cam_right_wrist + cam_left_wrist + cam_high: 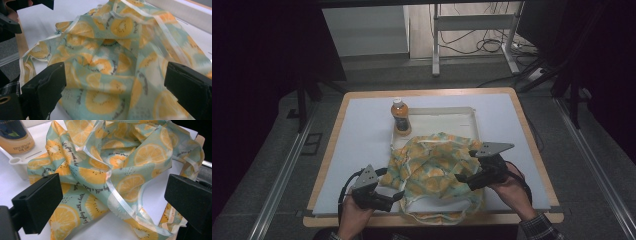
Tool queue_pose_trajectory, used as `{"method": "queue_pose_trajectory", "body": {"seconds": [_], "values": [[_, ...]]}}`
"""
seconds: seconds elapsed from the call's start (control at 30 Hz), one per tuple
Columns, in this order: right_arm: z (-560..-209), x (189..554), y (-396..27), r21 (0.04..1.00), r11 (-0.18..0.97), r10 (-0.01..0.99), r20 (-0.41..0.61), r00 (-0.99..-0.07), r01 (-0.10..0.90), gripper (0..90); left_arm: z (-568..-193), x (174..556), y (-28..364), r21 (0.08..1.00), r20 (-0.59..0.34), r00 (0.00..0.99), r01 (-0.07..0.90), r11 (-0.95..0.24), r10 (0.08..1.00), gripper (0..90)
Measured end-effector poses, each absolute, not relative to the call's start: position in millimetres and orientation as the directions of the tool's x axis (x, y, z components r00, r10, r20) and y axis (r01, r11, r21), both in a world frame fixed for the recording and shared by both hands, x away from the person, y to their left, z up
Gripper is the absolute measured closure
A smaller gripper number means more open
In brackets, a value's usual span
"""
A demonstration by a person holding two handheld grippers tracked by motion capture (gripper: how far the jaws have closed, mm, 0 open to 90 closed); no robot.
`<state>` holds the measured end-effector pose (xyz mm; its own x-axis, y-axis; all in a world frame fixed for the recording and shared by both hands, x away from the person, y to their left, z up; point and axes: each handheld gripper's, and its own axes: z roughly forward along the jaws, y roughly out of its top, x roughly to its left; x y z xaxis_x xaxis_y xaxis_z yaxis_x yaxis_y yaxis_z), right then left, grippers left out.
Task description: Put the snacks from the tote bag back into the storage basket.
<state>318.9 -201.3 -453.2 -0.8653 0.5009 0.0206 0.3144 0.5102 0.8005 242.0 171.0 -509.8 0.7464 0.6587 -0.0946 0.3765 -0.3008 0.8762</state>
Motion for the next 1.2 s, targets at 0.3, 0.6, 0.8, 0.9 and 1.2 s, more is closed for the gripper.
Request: {"method": "queue_pose_trajectory", "body": {"seconds": [0.3,0.6,0.8,0.9,1.2], "values": [[-455,312,-216,0.808,0.501,0.524,0.002,-0.851,0.311,3.6,-510,242,171,0.874,-0.097,0.747,0.380,-0.302,0.658,1.9],[-458,303,-230,0.809,0.494,0.547,-0.006,-0.837,0.318,3.3,-511,242,171,0.872,-0.098,0.748,0.382,-0.305,0.656,1.9],[-461,298,-240,0.807,0.493,0.566,-0.012,-0.825,0.326,3.3,-511,242,171,0.871,-0.099,0.749,0.384,-0.307,0.656,1.9],[-464,295,-245,0.804,0.497,0.575,-0.023,-0.818,0.327,3.3,-512,243,170,0.869,-0.101,0.750,0.387,-0.310,0.653,1.8],[-473,286,-258,0.779,0.532,0.595,-0.066,-0.801,0.331,3.3,-512,243,170,0.867,-0.097,0.750,0.387,-0.315,0.654,1.9]]}}
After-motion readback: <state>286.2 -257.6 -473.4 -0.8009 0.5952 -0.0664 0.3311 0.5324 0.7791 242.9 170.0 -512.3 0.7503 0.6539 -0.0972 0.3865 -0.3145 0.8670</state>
